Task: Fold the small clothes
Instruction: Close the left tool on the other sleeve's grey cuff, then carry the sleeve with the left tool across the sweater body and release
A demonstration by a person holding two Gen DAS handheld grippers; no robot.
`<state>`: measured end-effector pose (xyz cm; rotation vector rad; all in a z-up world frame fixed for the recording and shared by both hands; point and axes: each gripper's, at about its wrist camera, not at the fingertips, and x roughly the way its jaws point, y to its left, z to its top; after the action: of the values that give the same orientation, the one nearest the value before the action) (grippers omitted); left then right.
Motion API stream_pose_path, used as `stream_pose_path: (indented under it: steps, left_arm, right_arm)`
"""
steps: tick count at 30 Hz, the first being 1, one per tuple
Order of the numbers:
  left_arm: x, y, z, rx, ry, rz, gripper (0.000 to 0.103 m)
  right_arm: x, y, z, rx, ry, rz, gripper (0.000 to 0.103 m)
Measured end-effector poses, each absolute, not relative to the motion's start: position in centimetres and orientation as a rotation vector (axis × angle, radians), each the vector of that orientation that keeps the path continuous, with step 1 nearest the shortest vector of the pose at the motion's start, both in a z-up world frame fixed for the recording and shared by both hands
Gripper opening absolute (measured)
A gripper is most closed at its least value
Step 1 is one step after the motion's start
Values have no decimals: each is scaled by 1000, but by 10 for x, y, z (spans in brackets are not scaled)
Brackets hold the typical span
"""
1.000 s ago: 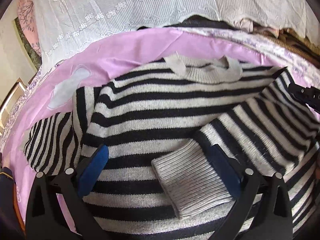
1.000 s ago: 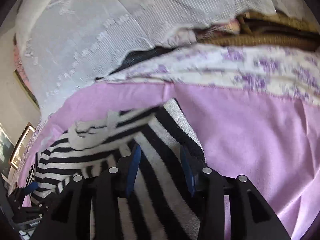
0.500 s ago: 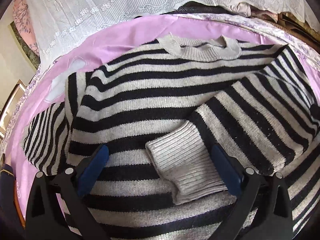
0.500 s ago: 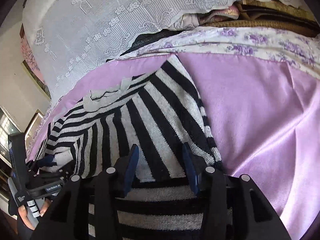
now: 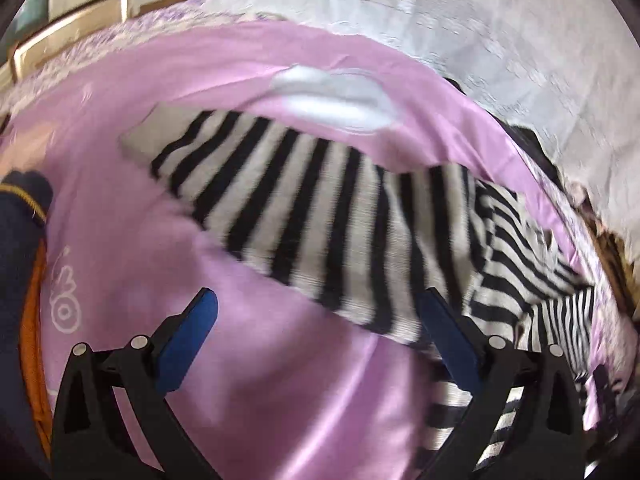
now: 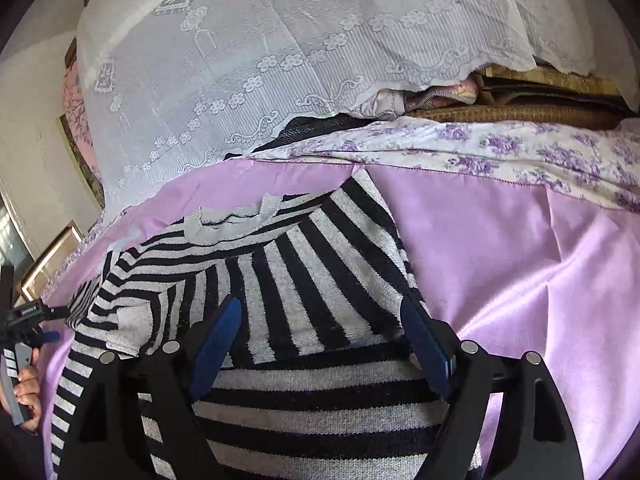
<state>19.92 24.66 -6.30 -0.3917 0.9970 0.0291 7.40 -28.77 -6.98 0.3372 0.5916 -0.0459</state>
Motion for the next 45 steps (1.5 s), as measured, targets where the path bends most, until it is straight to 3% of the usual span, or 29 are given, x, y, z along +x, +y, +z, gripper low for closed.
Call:
stream_pose_path:
  steps: [6, 16, 17, 19, 20, 21, 22, 25, 29, 36, 40, 45]
  left_arm:
    - [216, 337, -89, -801, 939, -29, 99]
    - [268, 368, -90, -810, 824, -8, 96]
    - [272, 366, -90, -772, 823, 20, 90]
    - [277, 367, -91, -717, 841, 67, 56]
    - [277, 370, -92, -723, 843, 78, 48]
    - [274, 376, -94, -750, 840, 78, 30]
    - [272, 382, -97, -787, 841, 62, 18]
    - [266, 389, -99, -836, 834, 40, 13]
    - [251, 358, -59, -630, 760, 63, 12]
    - [198, 234, 17, -229, 574, -99, 12]
    - [178, 167, 25, -115, 560, -199, 12]
    - [155, 99, 22, -36, 570, -330, 12]
  right_arm:
    - [77, -306, -85, 479, 625, -38, 82]
    - [80, -302, -85, 450, 643, -40, 84]
    - [80, -302, -85, 447, 644, -41, 84]
    - [81, -301, -85, 445, 645, -42, 84]
    - [81, -301, -85, 445, 646, -43, 84]
    - [81, -301, -85, 444, 647, -43, 84]
    - [81, -301, -85, 442, 647, -44, 84]
    - [81, -301, -85, 444, 646, -43, 84]
    - [82, -300, -85, 439, 648, -46, 84]
    - [77, -295, -75, 447, 607, -37, 84]
    - [76, -281, -51, 662, 566, 191, 84]
    - [90, -219, -17, 715, 580, 437, 84]
